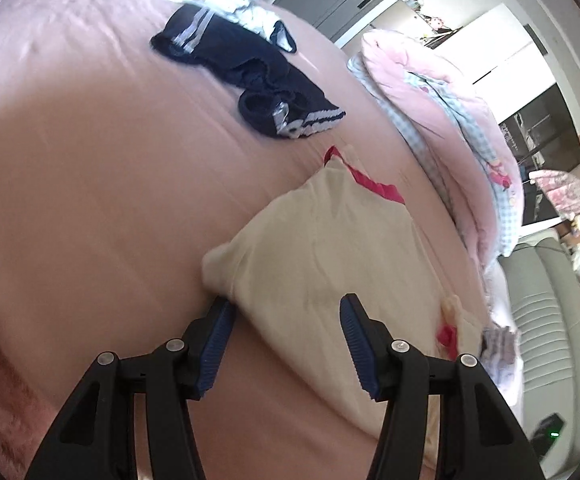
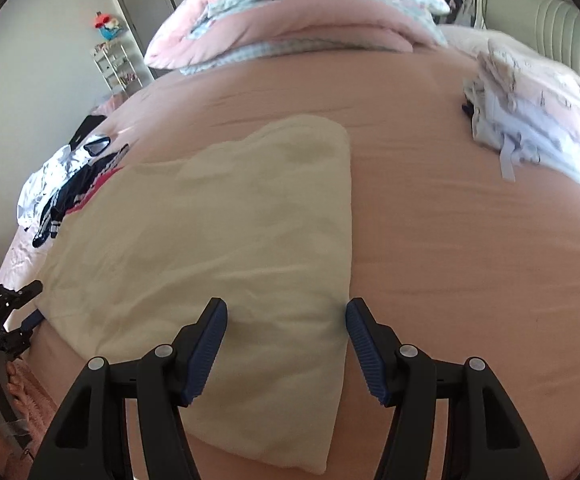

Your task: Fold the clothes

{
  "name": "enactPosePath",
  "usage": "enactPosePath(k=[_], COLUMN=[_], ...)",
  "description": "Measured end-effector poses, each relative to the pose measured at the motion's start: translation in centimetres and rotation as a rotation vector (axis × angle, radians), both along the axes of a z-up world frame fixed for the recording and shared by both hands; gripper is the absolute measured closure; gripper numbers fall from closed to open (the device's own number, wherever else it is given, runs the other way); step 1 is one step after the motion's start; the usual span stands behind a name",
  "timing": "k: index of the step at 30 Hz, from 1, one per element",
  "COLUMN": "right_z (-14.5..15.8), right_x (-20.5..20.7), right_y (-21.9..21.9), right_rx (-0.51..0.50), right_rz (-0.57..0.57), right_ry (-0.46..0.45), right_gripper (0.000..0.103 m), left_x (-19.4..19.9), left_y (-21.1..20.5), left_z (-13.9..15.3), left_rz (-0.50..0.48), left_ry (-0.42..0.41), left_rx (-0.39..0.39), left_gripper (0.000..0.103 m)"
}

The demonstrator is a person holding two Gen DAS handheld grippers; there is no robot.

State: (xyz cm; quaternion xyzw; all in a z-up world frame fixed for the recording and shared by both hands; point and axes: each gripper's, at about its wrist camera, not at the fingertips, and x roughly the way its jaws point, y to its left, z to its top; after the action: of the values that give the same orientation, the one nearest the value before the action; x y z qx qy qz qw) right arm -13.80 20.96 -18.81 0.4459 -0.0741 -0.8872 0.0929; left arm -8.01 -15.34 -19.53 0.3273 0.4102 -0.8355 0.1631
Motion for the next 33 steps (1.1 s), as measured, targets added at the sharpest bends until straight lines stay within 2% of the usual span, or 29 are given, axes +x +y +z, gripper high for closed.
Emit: enactPosePath(k=[2,3,4,5,7,8,10,11,13,15,20,22,24,26,29,30,31,33], right_z=[0.7,0.8,1.0,0.8,0.7,0.8,1.0,1.2,1.5,1.5,3.1,3.5,4.0,4.4,4.4,4.3,4.0,3.4], right_x=[0.0,-0.1,-0.2,-0.3,-0.5,-0.5,-0.6,-0.8,-1.0,-1.5,-1.1,-0.8,-0.5,-0.4,-0.6,-0.7,-0.8,-0.9], right_y=[-0.5,-0.8,-1.1,-1.4,-1.7,-1.8,-1.8,-1.8,-1.1,-0.3,4.7,6.3,7.8,8.4,7.2,6.5,5.6,4.0], right_rx=[-0.005,-0.011,-0.015,-0.010,0.003,0.010,0.013,0.009,-0.007,-0.028,-0.168,-0.220,-0.271,-0.314,-0.310,-0.292,-0.270,-0.255], right_rz=[0.020,0.031,0.042,0.045,0.050,0.052,0.053,0.052,0.031,0.002,-0.100,-0.131,-0.159,-0.154,-0.089,-0.068,-0.038,0.015], right_ry=[0.044,0.053,0.060,0.054,0.049,0.048,0.051,0.054,0.055,0.042,0.041,0.049,0.057,0.070,0.055,0.048,0.034,0.006], right_gripper=[0.043,0.043,0.043,0.043,0.043,0.043,0.043,0.043,0.043,0.043,0.043,0.042,0.042,0.041,0.041,0.041,0.041,0.041], left_x=[-0.8,-0.9,-0.9,-0.8,-0.9,-1.0,-2.1,-2.8,-4.2,-5.5,-7.7,-8.1,-8.7,-9.8,-8.6,-8.2,-7.7,-6.9], left_y=[-0.5,-0.8,-1.1,-1.1,-0.9,-0.3,2.5,4.1,7.4,10.3,19.0,22.1,24.0,24.8,23.7,23.3,22.9,22.1], left_z=[0.3,0.5,0.7,0.7,1.5,2.6,5.5,6.6,8.7,9.7,9.6,8.7,7.0,4.0,4.1,4.1,4.2,4.4], left_rz=[-0.014,-0.020,-0.027,-0.036,-0.060,-0.076,-0.168,-0.243,-0.401,-0.517,-0.801,-0.909,-0.969,-0.988,-0.997,-1.000,-1.002,-1.008], left_ry=[-0.014,-0.024,-0.034,-0.050,-0.054,-0.046,-0.014,0.014,0.072,0.110,0.134,0.112,0.049,-0.066,-0.064,-0.061,-0.057,-0.050], left_rx=[-0.040,-0.061,-0.082,-0.095,-0.124,-0.169,-0.329,-0.352,-0.381,-0.342,-0.360,-0.383,-0.388,-0.366,-0.344,-0.337,-0.330,-0.316], left_gripper=[0.052,0.064,0.088,0.091,0.094,0.094,0.095,0.095,0.097,0.097,0.097,0.097,0.097,0.095,0.092,0.084,0.068,0.045])
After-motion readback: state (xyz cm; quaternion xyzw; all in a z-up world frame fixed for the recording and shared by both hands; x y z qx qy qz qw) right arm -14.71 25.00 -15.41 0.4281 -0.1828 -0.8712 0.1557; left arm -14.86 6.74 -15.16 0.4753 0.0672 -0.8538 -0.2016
